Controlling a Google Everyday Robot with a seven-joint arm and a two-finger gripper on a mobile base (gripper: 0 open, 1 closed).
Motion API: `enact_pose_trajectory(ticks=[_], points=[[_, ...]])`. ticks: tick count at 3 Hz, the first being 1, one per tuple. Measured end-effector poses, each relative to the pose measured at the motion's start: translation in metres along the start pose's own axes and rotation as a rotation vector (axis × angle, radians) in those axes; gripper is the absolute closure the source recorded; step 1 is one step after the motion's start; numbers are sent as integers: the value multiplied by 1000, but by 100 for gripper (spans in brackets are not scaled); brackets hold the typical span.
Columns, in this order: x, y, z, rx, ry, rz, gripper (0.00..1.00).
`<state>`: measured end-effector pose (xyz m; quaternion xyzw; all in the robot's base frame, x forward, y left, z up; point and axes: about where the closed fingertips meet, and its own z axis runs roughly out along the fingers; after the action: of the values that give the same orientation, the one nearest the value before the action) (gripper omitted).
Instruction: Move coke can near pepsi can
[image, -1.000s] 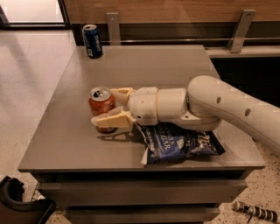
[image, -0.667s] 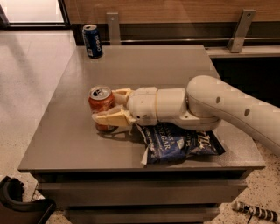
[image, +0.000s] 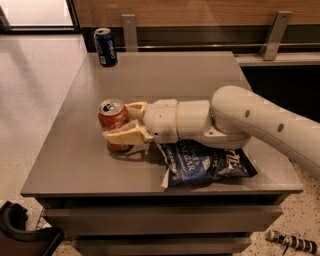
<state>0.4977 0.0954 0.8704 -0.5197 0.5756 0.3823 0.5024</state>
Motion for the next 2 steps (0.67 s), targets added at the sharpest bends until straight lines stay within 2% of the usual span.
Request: enact_pose_trajectory(ticks=[1, 2], points=[[0, 0, 0, 0, 0, 0, 100], [-9, -24, 2, -13, -2, 12, 100]])
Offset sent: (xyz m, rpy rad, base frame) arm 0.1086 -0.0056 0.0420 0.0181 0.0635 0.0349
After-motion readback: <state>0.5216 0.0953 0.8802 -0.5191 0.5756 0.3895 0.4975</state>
